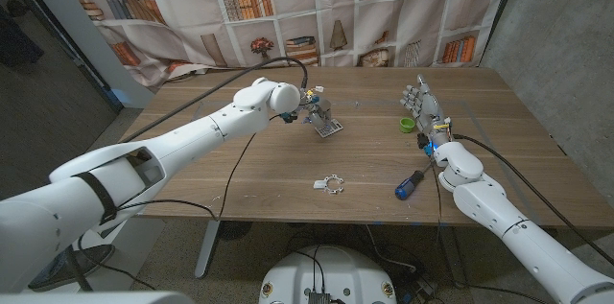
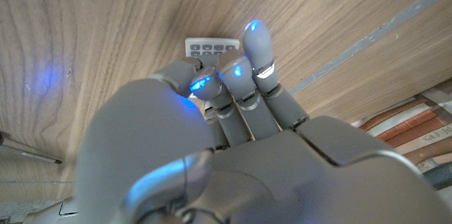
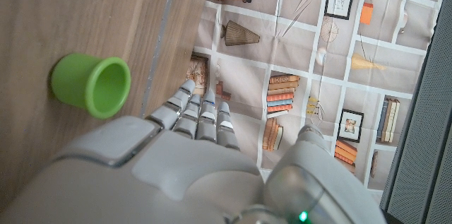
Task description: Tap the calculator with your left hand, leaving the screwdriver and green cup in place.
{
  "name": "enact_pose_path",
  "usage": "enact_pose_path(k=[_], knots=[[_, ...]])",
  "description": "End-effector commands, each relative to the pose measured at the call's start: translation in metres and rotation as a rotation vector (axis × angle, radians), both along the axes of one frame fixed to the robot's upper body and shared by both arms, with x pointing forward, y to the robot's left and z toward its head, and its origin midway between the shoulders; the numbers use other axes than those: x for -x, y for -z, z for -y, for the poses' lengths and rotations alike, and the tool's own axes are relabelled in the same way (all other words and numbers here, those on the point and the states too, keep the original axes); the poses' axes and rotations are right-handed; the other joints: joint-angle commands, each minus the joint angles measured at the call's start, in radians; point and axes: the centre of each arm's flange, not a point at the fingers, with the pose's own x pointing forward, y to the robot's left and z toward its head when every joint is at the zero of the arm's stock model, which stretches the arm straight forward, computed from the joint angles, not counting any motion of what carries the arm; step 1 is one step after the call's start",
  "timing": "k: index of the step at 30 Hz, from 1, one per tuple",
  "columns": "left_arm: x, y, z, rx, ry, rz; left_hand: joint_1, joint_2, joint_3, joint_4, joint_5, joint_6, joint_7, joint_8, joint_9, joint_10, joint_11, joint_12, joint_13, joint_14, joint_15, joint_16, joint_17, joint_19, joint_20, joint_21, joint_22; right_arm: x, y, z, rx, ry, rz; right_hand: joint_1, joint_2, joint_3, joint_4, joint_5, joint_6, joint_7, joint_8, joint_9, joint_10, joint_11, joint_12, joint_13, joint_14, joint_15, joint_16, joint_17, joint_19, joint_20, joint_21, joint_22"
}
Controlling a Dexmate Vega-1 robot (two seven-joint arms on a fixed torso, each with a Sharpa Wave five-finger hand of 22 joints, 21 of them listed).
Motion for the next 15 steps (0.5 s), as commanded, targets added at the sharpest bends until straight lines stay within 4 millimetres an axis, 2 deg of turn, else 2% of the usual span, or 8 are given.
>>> enact_pose_path(k=[1, 15], knots=[[0.003, -0.011, -0.006, 0.02, -0.003, 0.021, -0.003, 0.002, 0.011, -0.001, -0.005, 0.001, 0.005, -0.002, 0.005, -0.008, -0.013, -0.001, 0.007, 0.001, -0.009, -0.004, 0.0, -0.002, -0.071, 0.004, 0.0, 0.001, -0.004, -0.002, 0.019, 0.012, 0.003, -0.002, 0.008, 0.002, -0.008, -0.003, 0.007, 0.002, -0.001, 0.004, 0.008, 0.003, -0.002, 0.002, 0.006, 0.006, -0.002, 0.002, 0.01, -0.012, -0.005, 0.001], [0.006, -0.024, -0.005, 0.021, 0.021, 0.057, -0.005, 0.002, 0.013, -0.001, -0.009, 0.001, 0.005, -0.002, 0.005, -0.009, -0.011, -0.002, 0.002, 0.002, -0.009, -0.002, 0.003, -0.001, -0.071, 0.004, -0.001, 0.006, -0.005, -0.005, 0.048, 0.035, 0.004, -0.002, 0.008, 0.002, -0.01, -0.003, 0.006, 0.002, -0.001, 0.004, 0.008, 0.003, -0.003, 0.002, 0.006, 0.006, -0.002, 0.002, 0.009, -0.012, -0.008, 0.002]])
